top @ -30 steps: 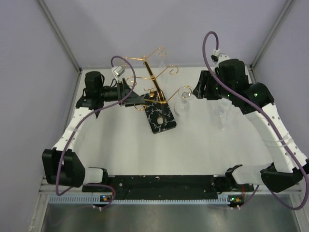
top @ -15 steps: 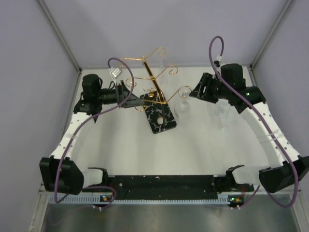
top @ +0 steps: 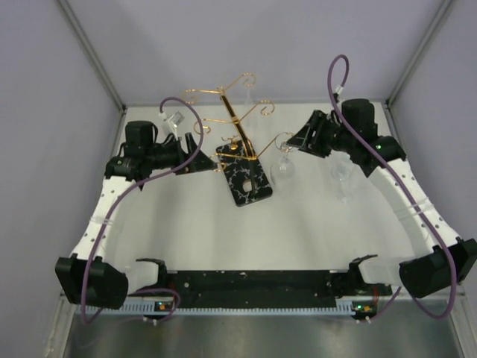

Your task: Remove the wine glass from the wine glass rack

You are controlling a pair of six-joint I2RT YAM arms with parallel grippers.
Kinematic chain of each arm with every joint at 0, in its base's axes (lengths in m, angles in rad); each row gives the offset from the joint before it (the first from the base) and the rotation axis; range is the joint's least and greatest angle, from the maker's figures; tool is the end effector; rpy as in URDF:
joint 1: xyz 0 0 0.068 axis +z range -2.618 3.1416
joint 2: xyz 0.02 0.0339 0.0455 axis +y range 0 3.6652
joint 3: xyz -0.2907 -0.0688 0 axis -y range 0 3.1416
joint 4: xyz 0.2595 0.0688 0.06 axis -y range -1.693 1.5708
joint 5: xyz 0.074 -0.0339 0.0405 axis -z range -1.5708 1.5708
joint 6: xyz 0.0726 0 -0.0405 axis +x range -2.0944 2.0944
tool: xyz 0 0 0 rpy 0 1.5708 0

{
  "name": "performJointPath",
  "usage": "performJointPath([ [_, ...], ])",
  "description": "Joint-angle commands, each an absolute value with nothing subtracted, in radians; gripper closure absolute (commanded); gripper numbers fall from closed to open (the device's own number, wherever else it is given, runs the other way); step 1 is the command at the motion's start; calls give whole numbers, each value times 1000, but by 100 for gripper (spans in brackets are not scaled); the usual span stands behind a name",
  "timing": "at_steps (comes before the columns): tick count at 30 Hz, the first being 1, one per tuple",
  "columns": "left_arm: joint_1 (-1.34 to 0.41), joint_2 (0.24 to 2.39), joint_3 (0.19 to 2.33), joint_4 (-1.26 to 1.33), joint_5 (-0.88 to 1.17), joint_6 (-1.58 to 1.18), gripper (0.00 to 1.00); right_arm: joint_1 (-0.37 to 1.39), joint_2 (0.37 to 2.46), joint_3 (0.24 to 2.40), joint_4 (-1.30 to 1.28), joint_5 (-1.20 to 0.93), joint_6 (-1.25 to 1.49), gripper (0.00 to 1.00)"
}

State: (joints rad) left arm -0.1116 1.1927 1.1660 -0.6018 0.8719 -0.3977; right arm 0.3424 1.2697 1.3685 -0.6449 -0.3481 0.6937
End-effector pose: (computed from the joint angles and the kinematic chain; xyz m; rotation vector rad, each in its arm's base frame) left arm 0.2635 -0.0855 0.3657 0.1976 2.1910 -1.2396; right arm 0.2815 0.1266 0.4025 0.1725 2.2335 0.9614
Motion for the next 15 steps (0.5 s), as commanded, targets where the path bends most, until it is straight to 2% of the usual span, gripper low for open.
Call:
performJointPath([
  [1,-109,1161,1201,-657,785,-341,23,331,1239,1385,-591,-367,713,55],
  [15,-109,1166,1192,-652,776,-336,23,328,1215,1422,-604,-374,713,62],
])
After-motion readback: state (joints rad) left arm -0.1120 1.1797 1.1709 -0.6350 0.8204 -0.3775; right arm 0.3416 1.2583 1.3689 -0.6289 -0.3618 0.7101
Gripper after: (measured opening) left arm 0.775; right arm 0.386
